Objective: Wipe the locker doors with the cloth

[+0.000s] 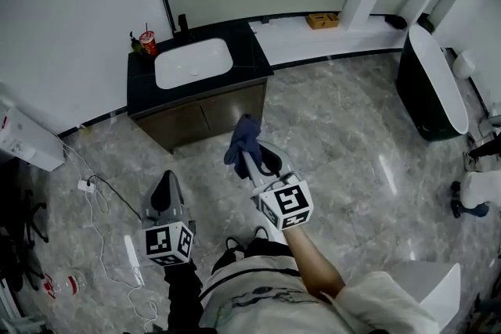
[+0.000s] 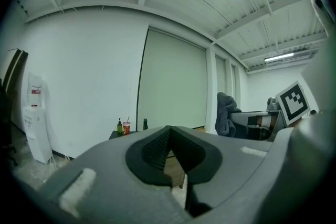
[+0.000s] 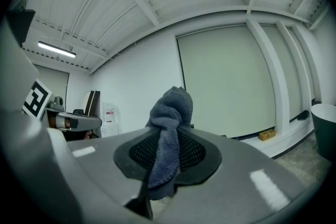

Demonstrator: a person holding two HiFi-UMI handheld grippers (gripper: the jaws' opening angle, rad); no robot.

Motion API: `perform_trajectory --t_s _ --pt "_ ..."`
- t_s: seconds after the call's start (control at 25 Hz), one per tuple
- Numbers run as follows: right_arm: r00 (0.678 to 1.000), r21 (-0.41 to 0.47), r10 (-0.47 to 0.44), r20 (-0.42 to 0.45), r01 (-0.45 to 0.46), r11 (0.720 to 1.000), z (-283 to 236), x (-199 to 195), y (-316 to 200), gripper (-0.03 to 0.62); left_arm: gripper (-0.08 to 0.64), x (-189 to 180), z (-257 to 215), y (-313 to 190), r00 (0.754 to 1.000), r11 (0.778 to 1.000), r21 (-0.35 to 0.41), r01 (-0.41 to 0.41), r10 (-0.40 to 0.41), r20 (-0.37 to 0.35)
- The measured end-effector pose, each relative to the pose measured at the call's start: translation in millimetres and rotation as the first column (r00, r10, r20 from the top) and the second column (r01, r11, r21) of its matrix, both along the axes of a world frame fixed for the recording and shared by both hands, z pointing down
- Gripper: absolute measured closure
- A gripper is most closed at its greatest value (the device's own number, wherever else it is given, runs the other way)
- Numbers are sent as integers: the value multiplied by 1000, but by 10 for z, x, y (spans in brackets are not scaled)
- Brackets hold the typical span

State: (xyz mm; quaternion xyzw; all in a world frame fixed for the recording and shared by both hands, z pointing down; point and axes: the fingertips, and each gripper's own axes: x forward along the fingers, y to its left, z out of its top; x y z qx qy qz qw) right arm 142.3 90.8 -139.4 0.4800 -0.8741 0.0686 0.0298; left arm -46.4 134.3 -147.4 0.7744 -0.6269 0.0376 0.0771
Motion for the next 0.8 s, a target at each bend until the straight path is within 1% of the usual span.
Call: perform_trajectory --t_s 0.12,0.24,0.52,0.68,0.8 --pt "1000 11 -8 -11 8 1000 -122 39 1 518 561 79 -40 -24 1000 1000 -1 -4 4 -3" --pt "1000 40 -2 -30 3 999 -241 69 -47 518 560 138 -118 -111 1000 1000 21 -15 15 -8" --pt "999 82 -11 -45 14 996 -272 9 -32 523 561 151 -123 -157 1000 999 34 -14 14 0" --pt "999 77 -2 -44 5 997 -281 29 -35 526 561 176 -146 -163 1000 999 39 -20 20 1" --pt "999 73 -16 -28 18 997 -263 14 -22 526 561 173 -156 -164 1000 999 39 -20 20 0"
